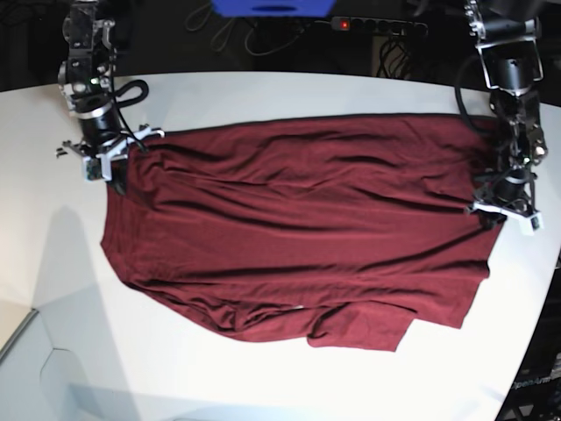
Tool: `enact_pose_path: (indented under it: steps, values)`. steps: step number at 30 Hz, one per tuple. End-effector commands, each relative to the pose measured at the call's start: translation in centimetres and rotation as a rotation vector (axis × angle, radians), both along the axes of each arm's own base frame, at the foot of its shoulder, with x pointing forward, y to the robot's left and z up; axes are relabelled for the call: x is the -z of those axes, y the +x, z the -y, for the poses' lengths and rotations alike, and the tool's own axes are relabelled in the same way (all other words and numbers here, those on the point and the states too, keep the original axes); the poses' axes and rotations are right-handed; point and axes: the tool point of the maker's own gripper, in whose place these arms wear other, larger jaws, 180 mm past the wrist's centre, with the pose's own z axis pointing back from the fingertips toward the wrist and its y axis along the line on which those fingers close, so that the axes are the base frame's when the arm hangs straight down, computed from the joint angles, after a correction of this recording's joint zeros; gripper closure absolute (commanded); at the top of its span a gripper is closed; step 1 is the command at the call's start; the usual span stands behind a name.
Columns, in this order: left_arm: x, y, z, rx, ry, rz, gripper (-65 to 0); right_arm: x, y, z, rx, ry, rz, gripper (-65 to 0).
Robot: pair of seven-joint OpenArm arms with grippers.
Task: Layout the t-shirt on the table in an organized manner, then fold the t-shirt properly
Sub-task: 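Grasp the shirt edges with both grippers and pull them apart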
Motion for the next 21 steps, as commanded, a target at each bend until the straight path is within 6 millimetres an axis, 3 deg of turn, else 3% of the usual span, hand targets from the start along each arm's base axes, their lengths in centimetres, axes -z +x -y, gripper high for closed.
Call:
enact_pose_path:
  steps: [1,5,10,16,21]
  values:
    - [-0.1,0.4,-0.4,-0.006,0.01,-0.037,-18.6,-0.8,0.6,0.2,0.003,0.004,0.038,0.0]
    - [-1.4,1.3,-0.4,0.003,0.014,-0.014,-18.6,0.5,-0.1,0.6,0.012,0.006,0.0,0.0]
    - [-4.4,2.5,0.8,0.059,0.031,0.022,-18.6,2.3,-0.9,0.9,0.024,0.015,-0.047,0.0]
    - [-5.9,0.6,2.7,0.143,0.078,0.019,-18.6,4.1,-1.9,1.4,0.037,0.017,-0.098,0.0]
    - [-6.7,-2.0,4.0,0.193,0.115,0.013,-18.6,4.1,-3.1,4.2,0.114,0.0,-0.104,0.0]
